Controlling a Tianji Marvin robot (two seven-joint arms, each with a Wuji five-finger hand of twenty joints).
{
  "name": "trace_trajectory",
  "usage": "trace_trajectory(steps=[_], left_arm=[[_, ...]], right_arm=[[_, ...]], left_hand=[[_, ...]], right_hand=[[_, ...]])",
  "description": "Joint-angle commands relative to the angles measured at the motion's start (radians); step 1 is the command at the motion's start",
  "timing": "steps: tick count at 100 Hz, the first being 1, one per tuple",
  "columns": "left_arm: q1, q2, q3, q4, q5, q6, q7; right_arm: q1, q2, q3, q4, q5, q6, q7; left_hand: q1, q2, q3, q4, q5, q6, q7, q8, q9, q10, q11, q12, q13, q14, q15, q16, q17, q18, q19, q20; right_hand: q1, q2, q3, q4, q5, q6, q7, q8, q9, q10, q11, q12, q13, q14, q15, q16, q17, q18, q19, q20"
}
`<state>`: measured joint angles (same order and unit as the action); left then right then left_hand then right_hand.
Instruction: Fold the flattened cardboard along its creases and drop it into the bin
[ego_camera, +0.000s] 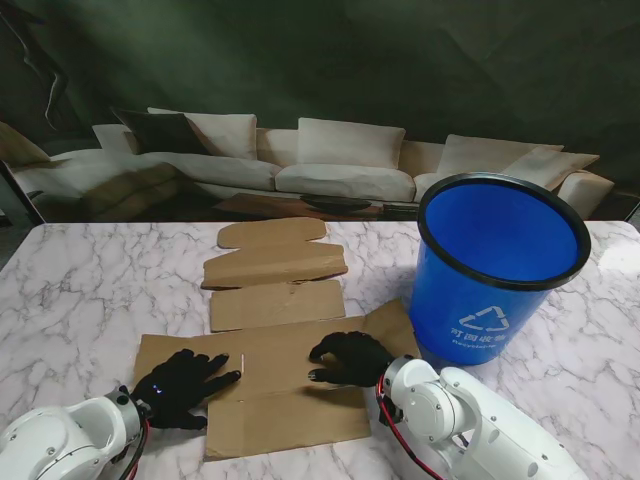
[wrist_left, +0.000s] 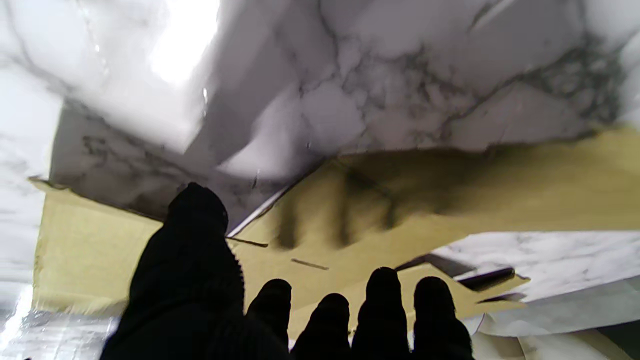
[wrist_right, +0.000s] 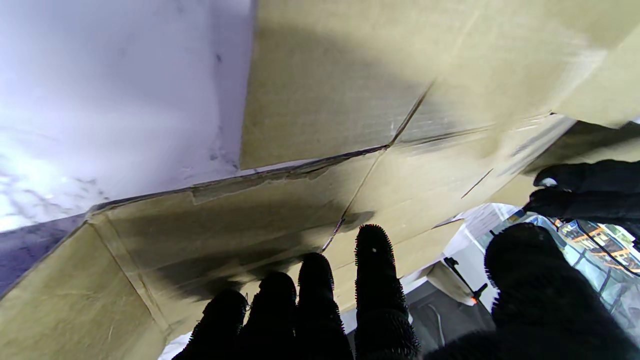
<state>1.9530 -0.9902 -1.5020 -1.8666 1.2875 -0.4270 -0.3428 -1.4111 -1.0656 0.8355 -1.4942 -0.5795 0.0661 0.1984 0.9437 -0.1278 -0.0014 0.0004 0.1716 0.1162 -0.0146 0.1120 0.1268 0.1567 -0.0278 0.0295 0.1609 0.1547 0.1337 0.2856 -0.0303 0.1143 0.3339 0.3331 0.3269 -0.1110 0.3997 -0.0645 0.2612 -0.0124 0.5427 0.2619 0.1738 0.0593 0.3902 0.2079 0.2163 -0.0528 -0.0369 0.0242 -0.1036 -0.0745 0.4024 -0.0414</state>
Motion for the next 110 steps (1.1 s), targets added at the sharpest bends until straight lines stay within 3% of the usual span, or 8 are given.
trace_trajectory(steps=[1, 33, 61, 72, 82, 94, 101, 110], left_arm=[[0.001, -0.009, 0.002, -0.034, -0.013, -0.012, 0.012], [-0.056, -0.003, 0.057, -0.009, -0.051, -0.077, 0.033], [-0.084, 0.007, 0.085, 0.037, -0.121, -0.145, -0.01], [-0.083, 0.008, 0.084, 0.051, -0.166, -0.166, -0.022], [-0.078, 0.007, 0.085, 0.066, -0.189, -0.17, -0.007], [-0.077, 0.003, 0.094, 0.092, -0.218, -0.171, 0.029], [-0.073, -0.002, 0.095, 0.104, -0.22, -0.172, 0.07], [-0.07, -0.007, 0.092, 0.113, -0.212, -0.179, 0.116]], right_arm=[[-0.01, 0.001, -0.01, 0.023, 0.001, 0.005, 0.014], [-0.006, -0.001, -0.018, 0.035, 0.013, 0.011, 0.013], [-0.005, -0.003, -0.02, 0.04, 0.014, 0.011, 0.008], [-0.004, -0.004, -0.022, 0.041, 0.014, 0.014, 0.005], [-0.002, -0.004, -0.024, 0.042, 0.015, 0.017, 0.004], [-0.002, -0.005, -0.026, 0.042, 0.018, 0.021, 0.005], [-0.003, -0.004, -0.025, 0.04, 0.019, 0.024, 0.007], [-0.005, -0.003, -0.022, 0.036, 0.019, 0.027, 0.011]], left_hand=[[0.023, 0.112, -0.001, -0.001, -0.037, 0.022, -0.014, -0.014, -0.047, -0.004, -0.006, -0.008, 0.001, 0.002, 0.002, 0.002, -0.016, 0.003, -0.009, -0.018], [0.054, 0.086, -0.007, -0.002, -0.028, -0.018, 0.01, 0.039, -0.009, -0.023, 0.031, 0.037, 0.026, -0.006, 0.008, 0.009, -0.01, 0.003, 0.018, -0.005], [0.145, 0.005, 0.051, 0.018, 0.135, -0.195, 0.094, 0.146, 0.077, -0.094, 0.126, 0.099, 0.095, -0.048, 0.02, 0.011, 0.018, -0.004, 0.093, 0.011], [0.151, -0.012, 0.094, 0.014, 0.235, -0.243, 0.228, 0.286, 0.144, -0.112, 0.182, 0.141, 0.125, -0.054, 0.03, 0.025, 0.032, -0.001, 0.156, 0.034], [0.137, -0.04, 0.115, 0.013, 0.256, -0.259, 0.354, 0.404, 0.235, -0.108, 0.23, 0.201, 0.177, -0.04, 0.058, 0.055, 0.059, 0.023, 0.219, 0.071], [0.137, -0.136, 0.13, -0.009, 0.283, -0.287, 0.592, 0.679, 0.345, -0.102, 0.286, 0.29, 0.254, -0.037, 0.1, 0.115, 0.088, 0.045, 0.308, 0.13], [0.129, -0.147, 0.085, -0.003, 0.338, -0.28, 0.73, 0.713, 0.401, -0.097, 0.314, 0.341, 0.296, -0.035, 0.122, 0.161, 0.107, 0.05, 0.363, 0.168], [0.083, -0.166, 0.064, -0.006, 0.436, -0.261, 0.86, 0.666, 0.468, -0.097, 0.338, 0.377, 0.347, -0.034, 0.142, 0.202, 0.123, 0.062, 0.413, 0.192]], right_hand=[[0.0, 0.026, -0.001, 0.014, -0.037, 0.013, -0.014, -0.018, 0.006, 0.005, 0.001, 0.013, 0.011, 0.036, 0.015, -0.001, 0.037, 0.145, 0.094, 0.028], [0.001, 0.029, -0.005, 0.014, -0.04, 0.017, -0.016, -0.018, 0.004, 0.008, -0.002, 0.011, 0.01, 0.039, 0.015, -0.001, 0.037, 0.146, 0.092, 0.028], [0.004, 0.03, -0.006, 0.014, -0.041, 0.016, -0.016, -0.018, 0.004, 0.008, -0.007, 0.009, 0.008, 0.038, 0.014, -0.001, 0.037, 0.145, 0.091, 0.028], [0.005, 0.03, -0.006, 0.015, -0.041, 0.017, -0.016, -0.017, 0.005, 0.009, -0.008, 0.008, 0.008, 0.038, 0.014, -0.001, 0.036, 0.145, 0.09, 0.029], [0.006, 0.032, -0.006, 0.015, -0.04, 0.015, -0.015, -0.017, 0.005, 0.009, -0.009, 0.007, 0.008, 0.038, 0.014, -0.001, 0.035, 0.146, 0.09, 0.029], [0.006, 0.033, -0.006, 0.015, -0.042, 0.017, -0.015, -0.017, 0.005, 0.01, -0.01, 0.007, 0.008, 0.041, 0.015, -0.001, 0.035, 0.145, 0.09, 0.029], [0.007, 0.034, -0.006, 0.015, -0.042, 0.019, -0.015, -0.017, 0.005, 0.01, -0.01, 0.007, 0.009, 0.044, 0.015, -0.001, 0.035, 0.146, 0.09, 0.029], [0.007, 0.036, -0.007, 0.014, -0.044, 0.037, -0.016, -0.017, 0.008, 0.021, -0.004, 0.01, 0.016, 0.045, 0.017, -0.001, 0.035, 0.145, 0.091, 0.029]])
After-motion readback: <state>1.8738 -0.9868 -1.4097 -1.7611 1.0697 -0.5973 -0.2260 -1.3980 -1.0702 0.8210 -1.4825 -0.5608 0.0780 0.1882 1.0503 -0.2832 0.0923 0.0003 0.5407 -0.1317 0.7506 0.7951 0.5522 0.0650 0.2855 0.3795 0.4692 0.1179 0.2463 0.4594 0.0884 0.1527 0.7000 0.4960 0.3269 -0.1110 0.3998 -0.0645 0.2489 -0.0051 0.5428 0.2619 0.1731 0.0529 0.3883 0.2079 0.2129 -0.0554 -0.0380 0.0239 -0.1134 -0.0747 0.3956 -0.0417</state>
